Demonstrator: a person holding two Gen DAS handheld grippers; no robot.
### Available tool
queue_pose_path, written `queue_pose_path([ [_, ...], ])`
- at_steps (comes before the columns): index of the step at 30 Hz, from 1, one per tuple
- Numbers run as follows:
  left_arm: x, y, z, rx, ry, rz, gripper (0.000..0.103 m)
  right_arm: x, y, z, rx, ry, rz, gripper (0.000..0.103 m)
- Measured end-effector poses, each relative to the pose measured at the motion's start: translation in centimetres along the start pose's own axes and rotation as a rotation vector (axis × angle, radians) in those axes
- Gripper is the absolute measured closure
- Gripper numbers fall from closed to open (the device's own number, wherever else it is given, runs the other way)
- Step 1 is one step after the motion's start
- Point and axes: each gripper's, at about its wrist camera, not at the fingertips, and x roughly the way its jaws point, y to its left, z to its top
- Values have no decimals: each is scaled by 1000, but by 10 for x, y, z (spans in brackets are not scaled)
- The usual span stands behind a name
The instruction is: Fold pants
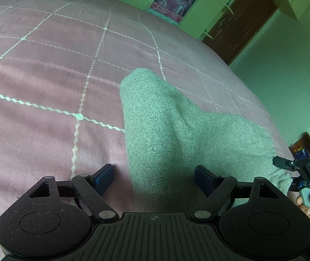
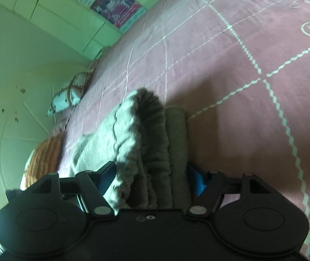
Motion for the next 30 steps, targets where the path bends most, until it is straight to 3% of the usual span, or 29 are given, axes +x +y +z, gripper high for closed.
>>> queue_pose_path([
  [2, -1, 5, 1, -39, -2, -18, 22, 0, -4, 4, 24, -16, 6, 39],
  [7, -1, 14, 3, -120, 0, -70, 22, 11, -4, 9, 22, 39, 9, 37],
  [12, 0, 12, 2, -103, 10, -58, 23, 9, -8, 9, 16, 43, 11, 42],
  [19, 3, 14, 5, -115, 13, -70, 22, -8, -15, 8, 27, 3, 22, 37],
  [23, 8, 17, 5, -161, 8, -113, 22, 5, -18, 8, 36, 66, 73, 37],
  [26, 17, 15, 4, -169, 34, -161, 22, 19, -9, 8, 0, 103, 71, 31],
  [30, 19, 17, 6, -173, 42, -166, 22, 10, -7, 14, -1, 75, 35, 42],
])
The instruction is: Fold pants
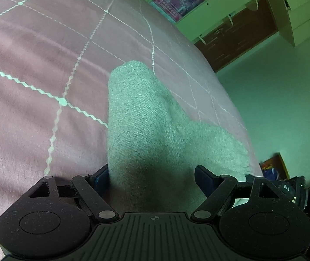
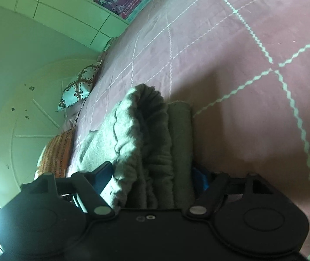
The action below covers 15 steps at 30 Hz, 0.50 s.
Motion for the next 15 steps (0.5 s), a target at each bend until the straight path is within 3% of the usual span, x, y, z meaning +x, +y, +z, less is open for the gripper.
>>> queue_pose_path([
  [1, 0, 1, 0, -4, -2, 0, 22, -12, 5, 0, -33, -63, -27, 46],
  [3, -3, 4, 2, -27, -28, -4, 22, -32, 11, 3, -38, -159, 13, 48],
  [5, -5, 8, 4, -62, -84, 10, 22, -28, 13, 10, -19, -113, 27, 48],
  [7, 1, 10, 3, -97, -86, 20, 23, -15, 20, 9, -75, -70, -30, 50],
  [8, 4, 7, 2, -83, -77, 31, 23, -4, 20, 7, -86, -17, -71, 55],
  [9, 6, 3, 1, -61, -66, 37, 23, 6, 17, 5, -99, 16, -136, 53],
  [10, 7, -1, 2, -54, -53, 27, 23, 6, 12, 5, -86, 6, -141, 54],
  [12, 5, -2, 2, -43, -30, 22, 23, -5, 1, 4, 6, -19, -89, 53],
  [15, 1, 4, 2, -39, -19, 8, 23, -23, -4, -5, 27, -47, -36, 41],
])
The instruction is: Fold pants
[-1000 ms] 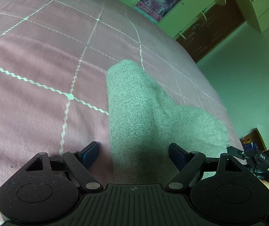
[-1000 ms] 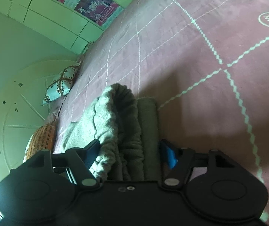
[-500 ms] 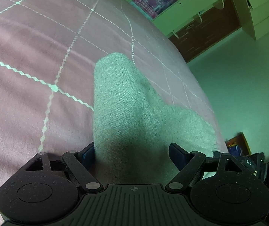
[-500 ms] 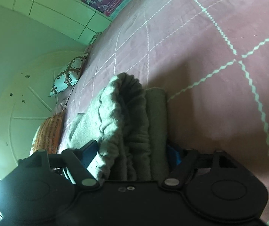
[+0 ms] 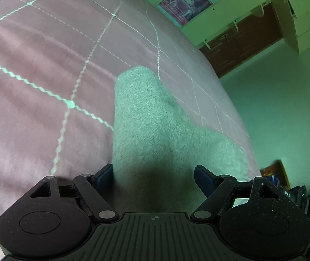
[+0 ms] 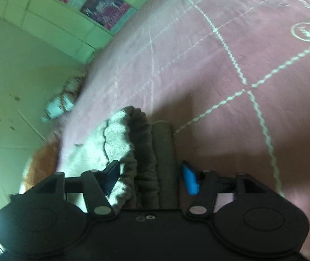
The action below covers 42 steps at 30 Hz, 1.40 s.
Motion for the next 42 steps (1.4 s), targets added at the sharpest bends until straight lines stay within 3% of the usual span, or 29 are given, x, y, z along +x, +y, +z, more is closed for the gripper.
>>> queue_pose_path([
  [6, 6, 1, -2, 3, -2, 13, 23, 14, -6, -5, 29, 70, 72, 40],
  [9, 10, 4, 2, -5, 8, 0, 22, 30, 8, -3, -36, 99, 57, 30],
  [11, 6, 6, 2, -20, 12, -7, 23, 35, 13, 0, -50, 100, 23, 36],
  [12, 7, 5, 2, -17, 13, -3, 28, 35, 15, 0, -60, 103, 14, 43],
  [13, 9, 3, 3, -13, 10, 14, 45, 36, 19, -1, -80, 108, 3, 47],
  [18, 5, -5, -5, 23, -14, 71, 54, 38, 31, 0, -126, 133, -44, 45],
  [25, -12, -24, -13, 66, -85, 97, 70, 32, 50, -3, -173, 102, -50, 62],
  [36, -61, -57, -14, 186, -165, 72, 72, 7, 104, 5, -275, 42, 28, 68],
  [42, -85, -54, -8, 176, -214, 61, 72, 12, 129, 10, -340, 51, 45, 70],
])
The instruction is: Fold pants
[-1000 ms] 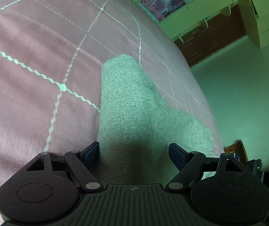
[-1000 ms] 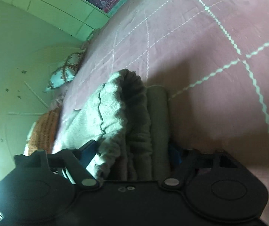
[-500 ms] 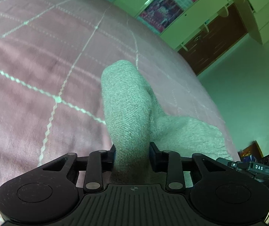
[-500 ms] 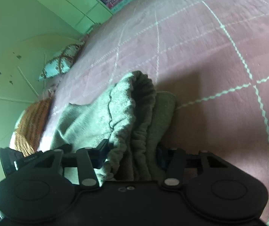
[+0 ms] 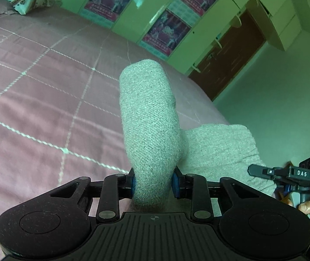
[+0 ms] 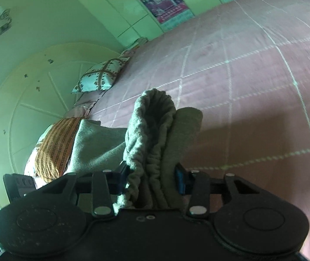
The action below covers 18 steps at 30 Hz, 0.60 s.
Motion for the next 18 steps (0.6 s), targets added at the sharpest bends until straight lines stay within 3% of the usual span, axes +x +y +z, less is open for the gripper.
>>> queue_pose_path([
  [5, -5, 12, 16, -16, -21, 5, 72, 16, 10, 10, -18, 12, 19, 70],
  [10, 7, 26, 54, -4, -35, 22, 72, 43, 15, 37, -15, 6, 48, 71],
  [18, 71, 64, 110, -81, -52, 21, 72, 98, -1, 104, -3, -14, 47, 71],
])
